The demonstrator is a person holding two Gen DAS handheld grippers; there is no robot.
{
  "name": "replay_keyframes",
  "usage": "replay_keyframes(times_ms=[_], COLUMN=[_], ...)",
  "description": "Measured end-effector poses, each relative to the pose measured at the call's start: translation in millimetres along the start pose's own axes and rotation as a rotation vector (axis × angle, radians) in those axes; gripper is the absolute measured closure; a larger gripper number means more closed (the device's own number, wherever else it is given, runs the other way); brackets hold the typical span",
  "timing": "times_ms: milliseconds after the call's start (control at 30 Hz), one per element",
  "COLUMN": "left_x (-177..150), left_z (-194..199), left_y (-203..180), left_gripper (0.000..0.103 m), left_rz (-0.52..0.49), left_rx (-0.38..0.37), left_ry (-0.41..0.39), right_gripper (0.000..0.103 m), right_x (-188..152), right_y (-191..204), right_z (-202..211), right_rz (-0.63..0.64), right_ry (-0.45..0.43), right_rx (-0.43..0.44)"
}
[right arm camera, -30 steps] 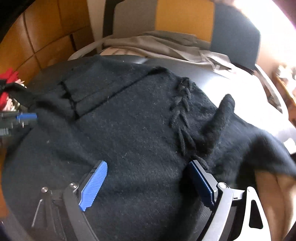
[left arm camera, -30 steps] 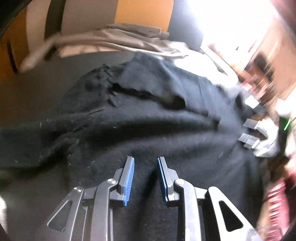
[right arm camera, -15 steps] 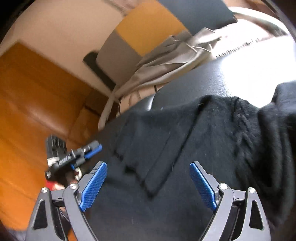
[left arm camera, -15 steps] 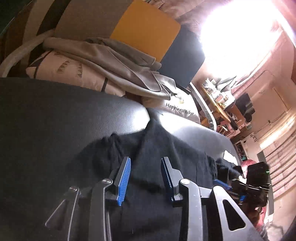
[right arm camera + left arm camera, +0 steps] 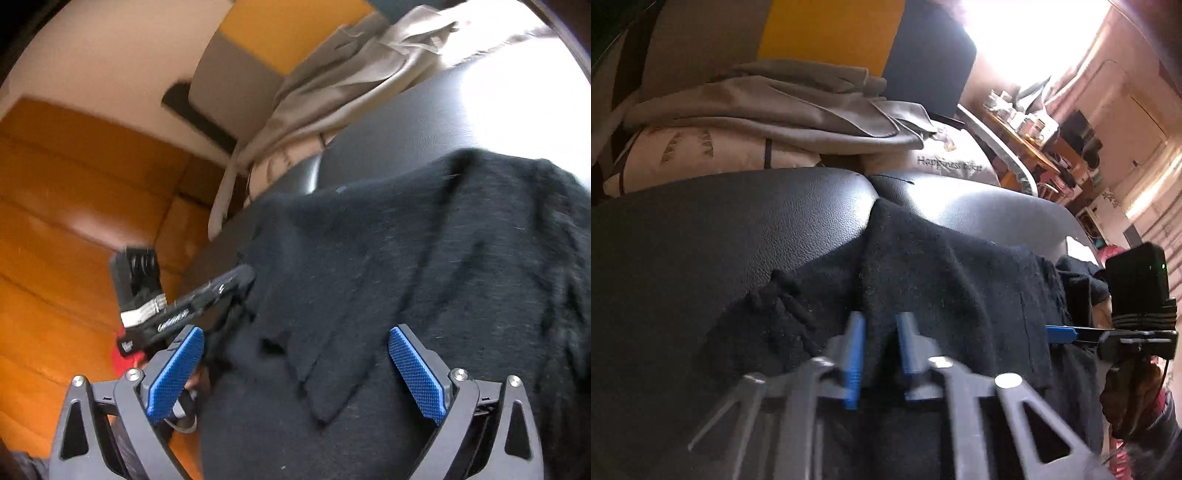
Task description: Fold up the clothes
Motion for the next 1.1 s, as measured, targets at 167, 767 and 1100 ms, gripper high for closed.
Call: replay_keyframes(times_ms=[167, 767, 1100], left_x=[13.3, 90.3, 0.2], left_z=[7.7, 18.7, 24.5], left_y=[-17.3, 41.7, 38.6], left_gripper=[0.100, 0.086, 0.084], left_rz=[0.043, 0.481, 0.344], left_rx=[-0.174, -0.312, -0.078], left_ry=[-0.028, -0.214, -0.144], right_gripper=[0.002, 0.000, 0.000], right_x=[-4.7, 111.2, 40.7], right_y=[16.8, 24.6, 26.5], right_z=[-30.9, 7.1, -97.7], right_rz=[0.064, 0.048, 0.020], right_ry=[0.099, -0.082, 0.151], right_rx=[0.068, 0.096, 0.010])
Point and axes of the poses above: each gripper's, at about its wrist camera, not at the fingertips, and z roughly against the way its jaws point, y to its left, x to its top, the point moved 10 cm from there along -z, roughly the way its jaws point, and after that the axes turned 7 degrees about -z, right-handed, at the moved point
